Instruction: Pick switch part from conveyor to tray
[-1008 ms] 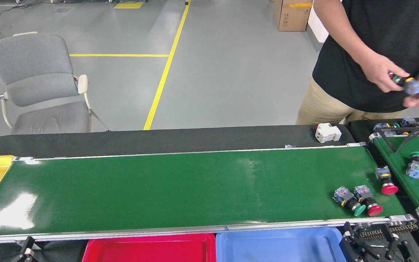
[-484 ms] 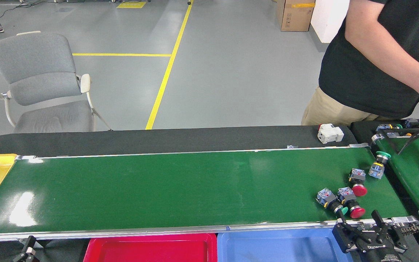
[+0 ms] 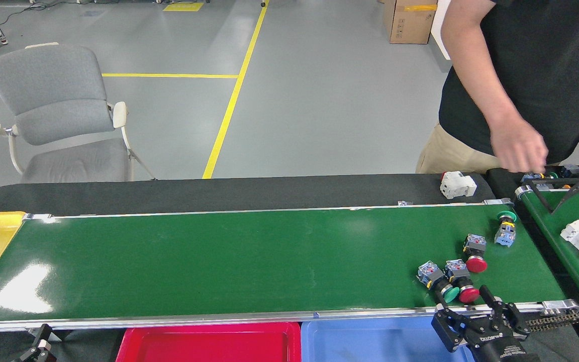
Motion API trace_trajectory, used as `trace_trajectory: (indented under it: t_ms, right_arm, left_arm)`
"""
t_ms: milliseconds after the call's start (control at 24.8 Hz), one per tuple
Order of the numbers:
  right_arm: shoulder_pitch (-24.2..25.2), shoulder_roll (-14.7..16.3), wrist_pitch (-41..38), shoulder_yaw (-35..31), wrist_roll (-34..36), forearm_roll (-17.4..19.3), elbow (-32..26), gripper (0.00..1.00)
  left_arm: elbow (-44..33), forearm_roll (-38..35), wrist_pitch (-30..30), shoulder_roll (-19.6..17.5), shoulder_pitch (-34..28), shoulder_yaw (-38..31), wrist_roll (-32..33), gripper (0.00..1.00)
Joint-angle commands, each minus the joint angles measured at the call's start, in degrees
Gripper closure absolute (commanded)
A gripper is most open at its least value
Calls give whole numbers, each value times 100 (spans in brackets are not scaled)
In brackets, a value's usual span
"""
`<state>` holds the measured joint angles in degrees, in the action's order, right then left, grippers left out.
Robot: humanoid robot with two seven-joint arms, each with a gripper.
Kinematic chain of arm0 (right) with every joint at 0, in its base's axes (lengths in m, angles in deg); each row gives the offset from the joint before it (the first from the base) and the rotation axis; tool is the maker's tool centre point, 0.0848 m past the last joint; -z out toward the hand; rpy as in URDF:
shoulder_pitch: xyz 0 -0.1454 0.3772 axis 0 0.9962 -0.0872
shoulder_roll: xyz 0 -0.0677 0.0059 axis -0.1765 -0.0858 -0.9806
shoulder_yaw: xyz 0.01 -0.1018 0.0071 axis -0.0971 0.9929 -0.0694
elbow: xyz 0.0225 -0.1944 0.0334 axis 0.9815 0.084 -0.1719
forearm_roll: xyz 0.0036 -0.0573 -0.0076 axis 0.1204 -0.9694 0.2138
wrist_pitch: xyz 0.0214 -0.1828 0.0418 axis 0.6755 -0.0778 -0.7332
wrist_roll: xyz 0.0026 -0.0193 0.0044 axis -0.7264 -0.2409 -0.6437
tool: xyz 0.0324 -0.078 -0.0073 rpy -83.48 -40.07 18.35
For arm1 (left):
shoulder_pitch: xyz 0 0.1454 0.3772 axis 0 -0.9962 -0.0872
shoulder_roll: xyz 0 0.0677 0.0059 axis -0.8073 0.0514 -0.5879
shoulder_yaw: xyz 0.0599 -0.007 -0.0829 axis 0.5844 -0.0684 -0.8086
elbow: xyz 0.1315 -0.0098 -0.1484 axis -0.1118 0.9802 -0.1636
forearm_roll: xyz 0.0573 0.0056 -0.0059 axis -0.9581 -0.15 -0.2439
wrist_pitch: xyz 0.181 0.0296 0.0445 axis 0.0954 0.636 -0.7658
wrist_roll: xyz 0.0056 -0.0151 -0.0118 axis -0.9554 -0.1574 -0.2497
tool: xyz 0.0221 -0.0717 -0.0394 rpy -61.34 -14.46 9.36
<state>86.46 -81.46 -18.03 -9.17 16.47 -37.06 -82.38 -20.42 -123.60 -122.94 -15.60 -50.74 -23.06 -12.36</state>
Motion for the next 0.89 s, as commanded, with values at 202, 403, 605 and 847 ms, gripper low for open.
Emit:
trace_trajectory:
  t_ms: [202, 403, 605, 847]
  right_arm:
    - [-557, 2, 50, 431, -174, -3, 422, 1]
    - [-715, 11, 14, 607, -183, -11, 571, 36]
    - [-724, 81, -38, 730, -174, 6, 553, 93]
    - [-680, 72, -846, 730, -156, 6, 360, 98]
  left_arm:
    - [110, 13, -16, -98, 122, 54, -14, 0]
    - [110, 13, -16, -98, 87, 54, -23, 0]
    - [119, 30, -16, -159, 95, 46, -14, 0]
    - [92, 39, -16, -124, 25, 54, -23, 0]
